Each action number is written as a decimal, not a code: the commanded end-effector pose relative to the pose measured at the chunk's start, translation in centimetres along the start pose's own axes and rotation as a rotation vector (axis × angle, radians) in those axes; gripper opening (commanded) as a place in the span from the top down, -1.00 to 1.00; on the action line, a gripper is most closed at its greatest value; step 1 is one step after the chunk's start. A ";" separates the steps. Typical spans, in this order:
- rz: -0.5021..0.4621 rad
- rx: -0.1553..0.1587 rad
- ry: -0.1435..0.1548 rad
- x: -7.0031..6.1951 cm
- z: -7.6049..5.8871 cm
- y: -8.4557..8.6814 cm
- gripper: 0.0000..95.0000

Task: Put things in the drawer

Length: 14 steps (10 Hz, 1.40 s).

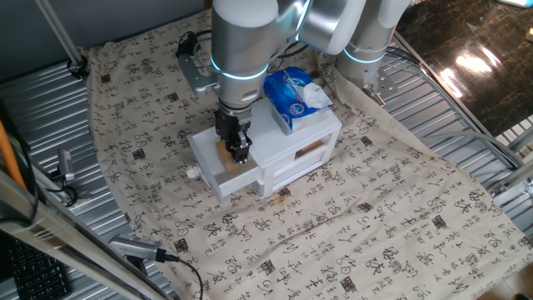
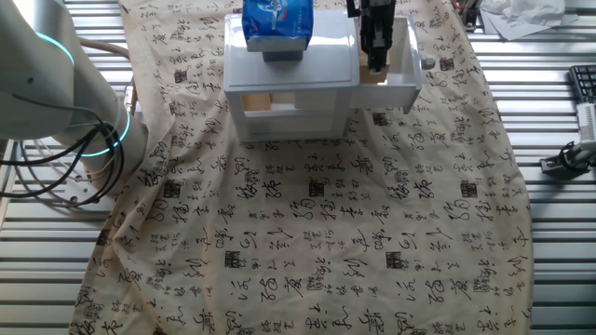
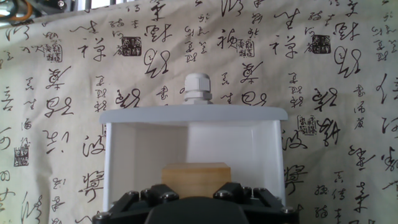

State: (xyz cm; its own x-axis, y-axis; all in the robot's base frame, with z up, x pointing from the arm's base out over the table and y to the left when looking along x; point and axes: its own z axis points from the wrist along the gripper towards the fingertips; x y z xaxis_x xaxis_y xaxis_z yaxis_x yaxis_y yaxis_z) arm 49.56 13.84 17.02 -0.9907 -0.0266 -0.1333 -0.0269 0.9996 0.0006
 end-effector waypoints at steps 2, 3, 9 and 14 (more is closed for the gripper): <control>-0.007 0.001 -0.004 0.0 0.0 0.0 1.00; -0.017 0.004 -0.003 0.0 0.0 0.0 0.60; -0.021 0.005 -0.004 0.0 0.0 0.0 0.20; -0.024 0.004 -0.001 0.1 0.0 0.0 -0.20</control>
State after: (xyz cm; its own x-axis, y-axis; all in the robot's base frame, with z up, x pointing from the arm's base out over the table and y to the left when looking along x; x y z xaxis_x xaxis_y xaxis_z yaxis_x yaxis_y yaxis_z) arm 49.51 13.82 17.03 -0.9895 -0.0510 -0.1352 -0.0505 0.9987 -0.0070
